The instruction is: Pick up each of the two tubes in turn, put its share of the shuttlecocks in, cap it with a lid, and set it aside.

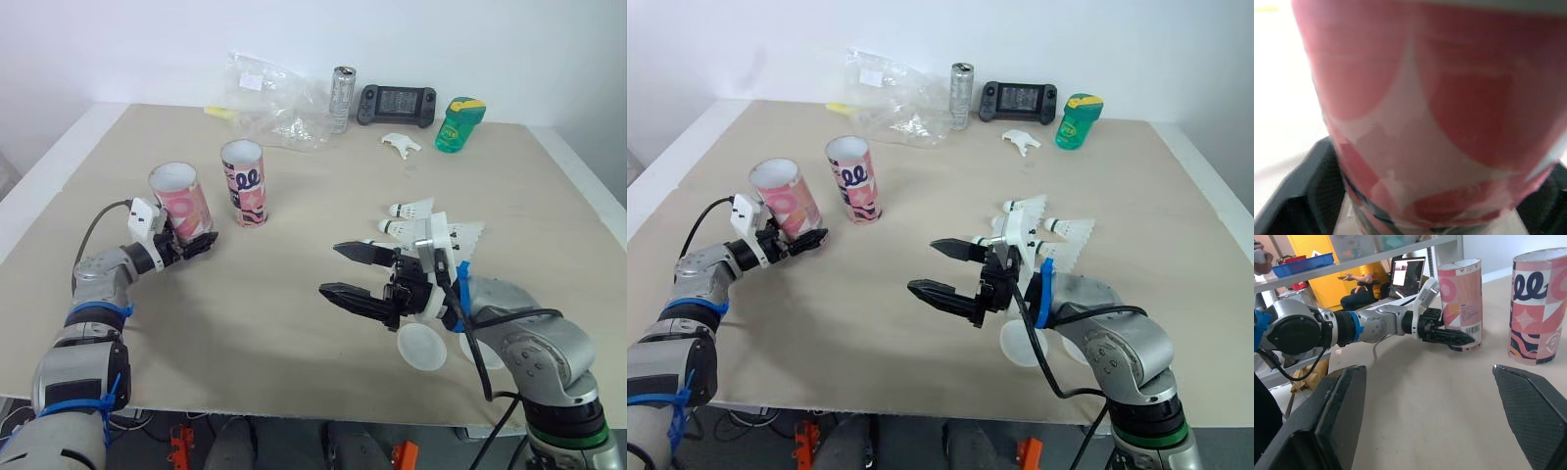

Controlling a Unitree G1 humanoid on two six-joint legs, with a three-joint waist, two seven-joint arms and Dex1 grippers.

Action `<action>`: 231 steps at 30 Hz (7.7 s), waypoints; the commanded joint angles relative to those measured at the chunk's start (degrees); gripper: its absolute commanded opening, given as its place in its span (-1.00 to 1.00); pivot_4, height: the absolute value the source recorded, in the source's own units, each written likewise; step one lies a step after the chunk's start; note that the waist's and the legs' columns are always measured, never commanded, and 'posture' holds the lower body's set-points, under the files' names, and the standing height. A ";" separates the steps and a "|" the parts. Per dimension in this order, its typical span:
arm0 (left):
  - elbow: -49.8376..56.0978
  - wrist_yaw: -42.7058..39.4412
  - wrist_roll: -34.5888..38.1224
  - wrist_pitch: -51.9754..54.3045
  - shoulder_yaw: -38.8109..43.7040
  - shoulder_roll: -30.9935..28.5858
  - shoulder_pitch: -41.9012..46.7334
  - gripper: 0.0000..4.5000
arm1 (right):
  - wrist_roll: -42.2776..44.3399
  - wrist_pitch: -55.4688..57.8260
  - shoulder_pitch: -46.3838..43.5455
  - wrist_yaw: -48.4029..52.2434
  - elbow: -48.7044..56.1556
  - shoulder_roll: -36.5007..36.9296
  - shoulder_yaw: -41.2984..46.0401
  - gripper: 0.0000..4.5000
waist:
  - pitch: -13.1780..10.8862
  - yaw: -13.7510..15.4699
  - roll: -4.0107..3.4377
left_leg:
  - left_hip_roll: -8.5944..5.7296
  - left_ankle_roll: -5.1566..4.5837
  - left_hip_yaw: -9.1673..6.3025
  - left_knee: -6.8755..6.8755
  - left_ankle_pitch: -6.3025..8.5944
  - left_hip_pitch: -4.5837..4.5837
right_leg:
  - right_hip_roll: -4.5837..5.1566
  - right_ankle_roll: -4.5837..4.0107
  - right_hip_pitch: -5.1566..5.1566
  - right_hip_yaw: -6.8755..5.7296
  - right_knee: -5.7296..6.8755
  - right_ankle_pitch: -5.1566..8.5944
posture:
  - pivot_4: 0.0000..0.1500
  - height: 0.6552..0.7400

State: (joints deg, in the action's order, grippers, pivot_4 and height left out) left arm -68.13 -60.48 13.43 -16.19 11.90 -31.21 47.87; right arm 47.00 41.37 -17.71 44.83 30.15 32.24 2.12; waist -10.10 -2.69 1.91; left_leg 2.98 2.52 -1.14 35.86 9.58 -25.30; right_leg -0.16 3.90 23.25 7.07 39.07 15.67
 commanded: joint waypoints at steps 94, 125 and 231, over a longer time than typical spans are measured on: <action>52.71 -32.02 -3.39 22.20 -36.77 -18.03 -4.32 0.63 | -21.70 -12.81 -28.47 23.21 -7.30 9.01 -22.66 -0.91 | 0.09 0.30 -0.83 | -0.13 -0.79 0.43 -0.03 -0.52 0.07 | 0.47 -0.16 0.02 -0.07 -0.02 -0.13 | 1.00 0.99; 53.51 -32.02 -6.83 21.48 -32.30 -17.26 -9.79 0.63 | -14.00 -3.82 7.86 0.88 -10.50 6.54 11.77 0.77 | 0.32 -0.32 -1.03 | -0.10 -0.92 0.28 -0.26 -0.57 0.31 | 0.27 -0.29 -0.09 -0.06 0.04 -0.18 | 1.00 0.99; 61.60 -30.17 -6.68 27.43 -28.73 -17.17 -14.31 0.63 | -24.33 -15.69 -10.21 13.56 -45.28 17.80 13.47 -0.98 | 0.33 -0.10 -1.28 | -0.30 -1.01 0.74 -0.31 -0.46 0.24 | 0.50 0.31 -0.05 0.38 -0.03 -0.07 | 1.00 0.99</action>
State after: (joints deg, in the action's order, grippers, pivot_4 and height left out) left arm -6.72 -90.54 7.74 10.53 -15.35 -48.15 34.68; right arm 19.88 25.27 -27.20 58.55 -21.09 47.97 11.42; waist -9.77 -2.79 0.63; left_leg 2.68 1.51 -0.39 35.56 9.12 -25.07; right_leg 0.35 4.16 23.21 7.45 39.04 15.61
